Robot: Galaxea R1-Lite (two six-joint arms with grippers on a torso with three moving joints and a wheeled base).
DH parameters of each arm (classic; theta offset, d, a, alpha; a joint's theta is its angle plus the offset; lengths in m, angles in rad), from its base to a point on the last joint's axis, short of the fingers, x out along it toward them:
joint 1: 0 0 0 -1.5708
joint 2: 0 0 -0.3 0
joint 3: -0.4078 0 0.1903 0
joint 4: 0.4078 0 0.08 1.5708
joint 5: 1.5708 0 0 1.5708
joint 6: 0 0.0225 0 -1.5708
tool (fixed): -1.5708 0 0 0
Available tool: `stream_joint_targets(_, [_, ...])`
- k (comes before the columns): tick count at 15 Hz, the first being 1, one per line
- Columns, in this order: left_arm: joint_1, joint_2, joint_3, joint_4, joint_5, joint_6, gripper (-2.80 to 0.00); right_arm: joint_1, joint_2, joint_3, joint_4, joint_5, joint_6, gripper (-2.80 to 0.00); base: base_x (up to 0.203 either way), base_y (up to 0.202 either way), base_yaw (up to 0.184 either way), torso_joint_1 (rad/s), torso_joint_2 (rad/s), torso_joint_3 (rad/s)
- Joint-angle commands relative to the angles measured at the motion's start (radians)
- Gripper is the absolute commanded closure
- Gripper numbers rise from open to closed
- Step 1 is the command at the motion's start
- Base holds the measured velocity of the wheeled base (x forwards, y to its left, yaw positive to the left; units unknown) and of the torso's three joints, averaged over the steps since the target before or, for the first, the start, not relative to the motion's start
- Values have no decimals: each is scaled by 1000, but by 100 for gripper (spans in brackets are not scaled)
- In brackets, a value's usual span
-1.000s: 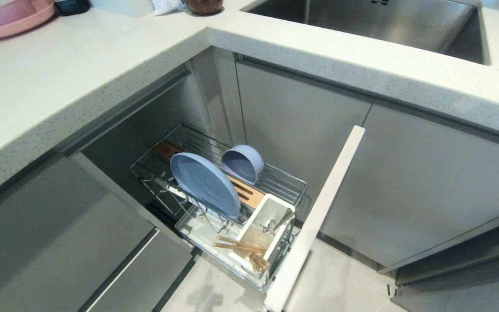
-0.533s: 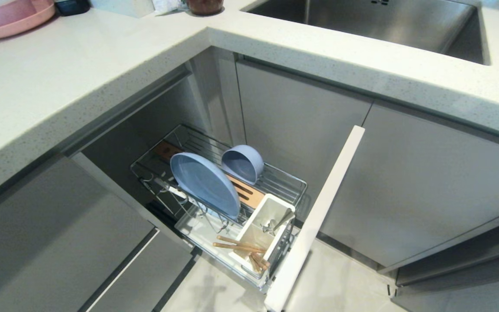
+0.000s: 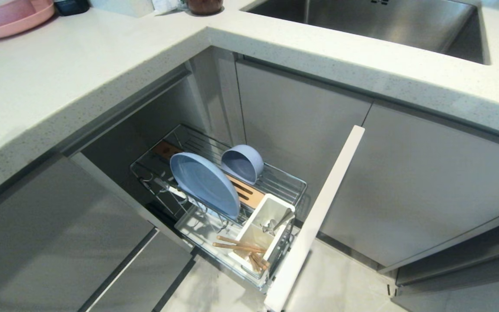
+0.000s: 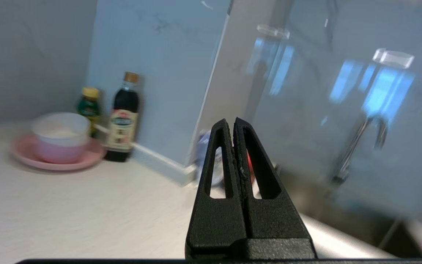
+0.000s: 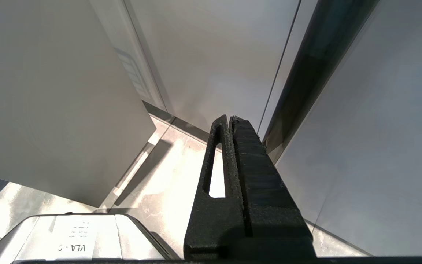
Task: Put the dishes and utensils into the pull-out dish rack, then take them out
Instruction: Take the plate out of the cupboard
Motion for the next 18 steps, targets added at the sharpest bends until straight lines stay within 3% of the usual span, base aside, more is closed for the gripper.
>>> stream_joint_targets(1, [-164, 204, -60, -85, 135, -68, 0, 0, -4, 2, 0, 0, 0, 0, 0, 0, 0, 0, 0, 0])
stream_joint_targets(5, [-513, 362, -83, -132, 407, -90, 0, 0, -4, 2, 0, 0, 0, 0, 0, 0, 0, 0, 0, 0])
stream_joint_targets(8, [-659, 493, -78, -140, 597, -93, 0, 0, -4, 2, 0, 0, 0, 0, 0, 0, 0, 0, 0, 0])
stream_joint_targets(12, [-736, 646, -63, -109, 755, -91, 0, 0, -4, 2, 0, 0, 0, 0, 0, 0, 0, 0, 0, 0])
stream_joint_targets(15, [-806, 731, -55, 43, 885, -95, 0, 0, -4, 2, 0, 0, 0, 0, 0, 0, 0, 0, 0, 0])
stream_joint_targets(18, [-848, 811, -31, 52, 912, -103, 0, 0, -4, 2, 0, 0, 0, 0, 0, 0, 0, 0, 0, 0])
